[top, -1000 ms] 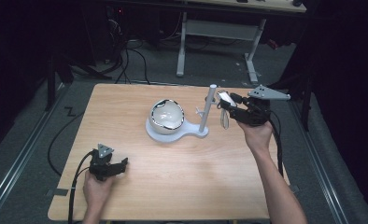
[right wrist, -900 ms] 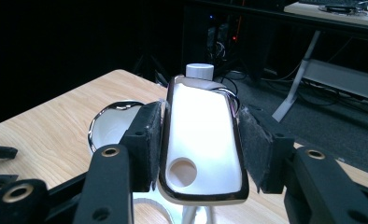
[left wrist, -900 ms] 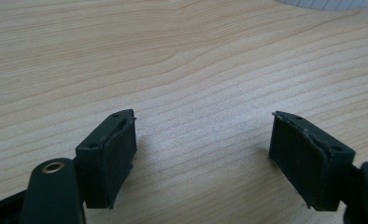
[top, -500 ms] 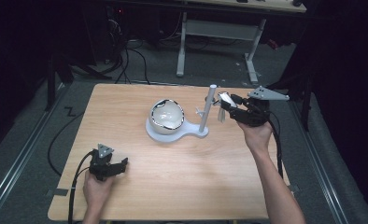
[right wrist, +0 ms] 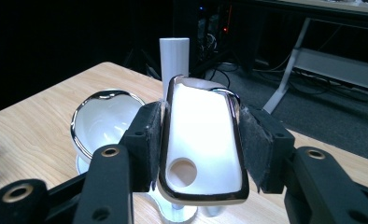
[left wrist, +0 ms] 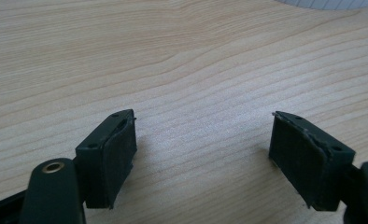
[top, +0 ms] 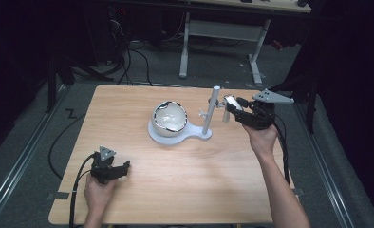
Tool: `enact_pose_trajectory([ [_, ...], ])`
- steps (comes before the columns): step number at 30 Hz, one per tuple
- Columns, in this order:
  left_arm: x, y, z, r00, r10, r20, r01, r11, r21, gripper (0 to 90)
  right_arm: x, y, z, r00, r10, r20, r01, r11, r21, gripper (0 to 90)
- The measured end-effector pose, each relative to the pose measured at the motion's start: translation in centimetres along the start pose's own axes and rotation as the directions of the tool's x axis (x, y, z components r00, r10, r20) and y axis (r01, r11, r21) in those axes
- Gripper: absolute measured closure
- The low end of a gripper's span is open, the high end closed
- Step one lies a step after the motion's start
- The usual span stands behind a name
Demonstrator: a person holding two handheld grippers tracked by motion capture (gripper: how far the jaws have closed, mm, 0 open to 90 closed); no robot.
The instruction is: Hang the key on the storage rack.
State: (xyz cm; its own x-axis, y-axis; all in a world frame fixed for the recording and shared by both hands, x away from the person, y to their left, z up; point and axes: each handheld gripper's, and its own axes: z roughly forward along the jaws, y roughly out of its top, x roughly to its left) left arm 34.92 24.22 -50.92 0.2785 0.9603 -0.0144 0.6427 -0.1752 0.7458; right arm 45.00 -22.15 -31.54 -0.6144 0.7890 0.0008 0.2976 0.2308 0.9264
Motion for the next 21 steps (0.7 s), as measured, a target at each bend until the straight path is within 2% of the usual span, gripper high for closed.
enact_pose_trajectory([
  [7, 0.0, 0.0, 0.0, 1.0, 0.003, -0.003, -0.003, 1.0, 0.002, 23.3, -0.4, -0.3, 0.1, 0.9999, 0.013, 0.009, -0.013, 1.0, 0.01, 50.9],
  [14, 0.0, 0.0, 0.0, 1.0, 0.004, -0.002, -0.004, 1.0, 0.002, 23.3, -1.0, -1.7, 0.5, 0.9987, 0.051, 0.009, -0.051, 0.998, 0.024, 50.9],
  [21, 0.0, 0.0, 0.0, 1.0, 0.004, -0.002, -0.004, 1.0, 0.002, 23.3, -1.0, -2.1, 0.7, 0.9984, 0.055, 0.009, -0.055, 0.998, 0.03, 50.8],
])
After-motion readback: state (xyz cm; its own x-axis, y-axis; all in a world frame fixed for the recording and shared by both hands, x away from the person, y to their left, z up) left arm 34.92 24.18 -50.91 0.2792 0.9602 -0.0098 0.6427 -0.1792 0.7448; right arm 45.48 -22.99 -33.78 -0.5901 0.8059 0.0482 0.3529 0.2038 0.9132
